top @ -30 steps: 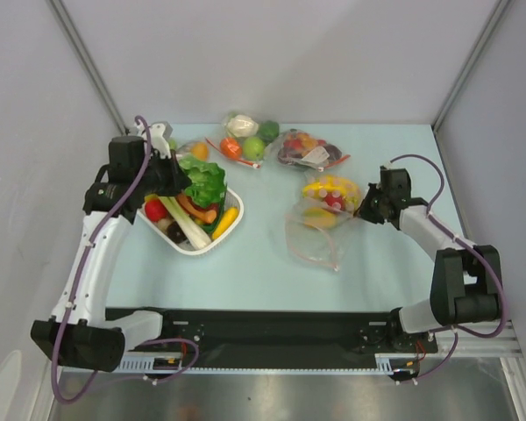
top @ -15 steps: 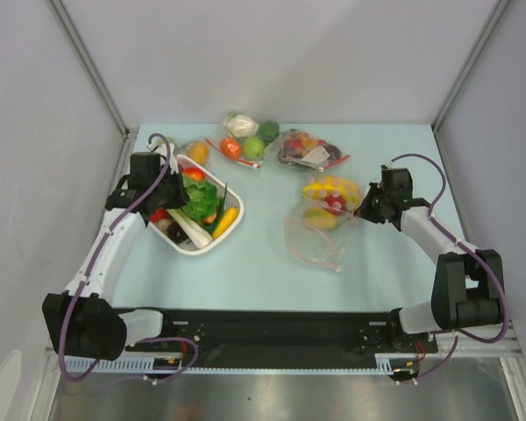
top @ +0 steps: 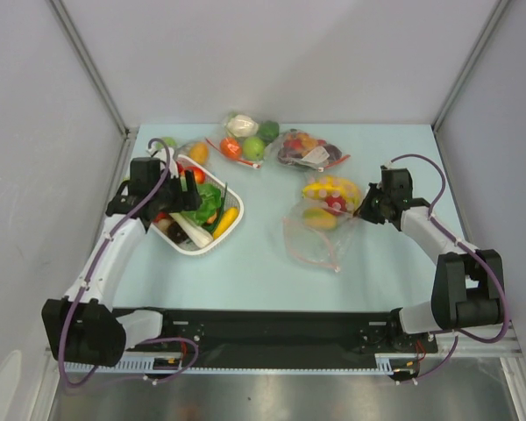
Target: Open the zip-top bag and remove the fake food
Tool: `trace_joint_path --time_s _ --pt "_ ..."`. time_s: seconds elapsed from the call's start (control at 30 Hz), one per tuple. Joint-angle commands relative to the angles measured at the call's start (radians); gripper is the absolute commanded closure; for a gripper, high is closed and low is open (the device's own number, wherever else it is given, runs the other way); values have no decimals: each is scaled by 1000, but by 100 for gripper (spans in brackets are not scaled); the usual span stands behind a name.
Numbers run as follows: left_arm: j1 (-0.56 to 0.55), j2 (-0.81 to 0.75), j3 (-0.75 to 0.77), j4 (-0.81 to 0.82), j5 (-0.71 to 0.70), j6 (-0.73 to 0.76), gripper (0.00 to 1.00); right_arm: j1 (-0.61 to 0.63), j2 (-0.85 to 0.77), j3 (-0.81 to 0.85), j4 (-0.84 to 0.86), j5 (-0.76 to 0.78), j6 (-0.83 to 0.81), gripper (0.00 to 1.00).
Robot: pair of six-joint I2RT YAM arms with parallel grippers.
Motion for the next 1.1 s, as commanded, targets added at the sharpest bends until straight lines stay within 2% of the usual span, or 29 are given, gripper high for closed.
trace_joint_path --time_s 0.0,0.03,0.3,0.4,0.43,0.5,0.63,0.7,0.73,0.9,0.97,1.07 --pt "8 -53 35 14 20 -6 14 -2 -29 17 7 -21 -7 100" --pt "8 -61 39 14 25 -7 9 -2 -28 18 8 -20 -8 100" --pt "-4 -172 115 11 17 5 8 14 -37 33 -4 -34 -7 100" --pt "-91 -180 147 31 -33 19 10 26 -41 35 -7 -34 -1 100" --pt "-172 -177 157 34 -52 19 10 35 -44 37 -7 -34 7 100" --pt "-264 -159 178 55 -66 8 11 43 -44 37 -7 -34 11 100" --pt "-502 -125 126 163 110 19 10 61 -48 44 -15 -35 19 100" --pt "-556 -120 77 221 158 34 11 66 -51 46 -15 -35 31 100" --pt "-576 -114 51 244 222 28 11 70 -55 47 -15 -37 34 100" --pt "-621 -70 11 272 363 -3 18 81 -60 55 -18 -38 45 100" --pt "-630 -53 -20 293 377 -15 20 83 -63 57 -21 -40 48 100" --pt "-645 4 -56 327 377 -21 30 89 -67 55 -26 -47 56 100"
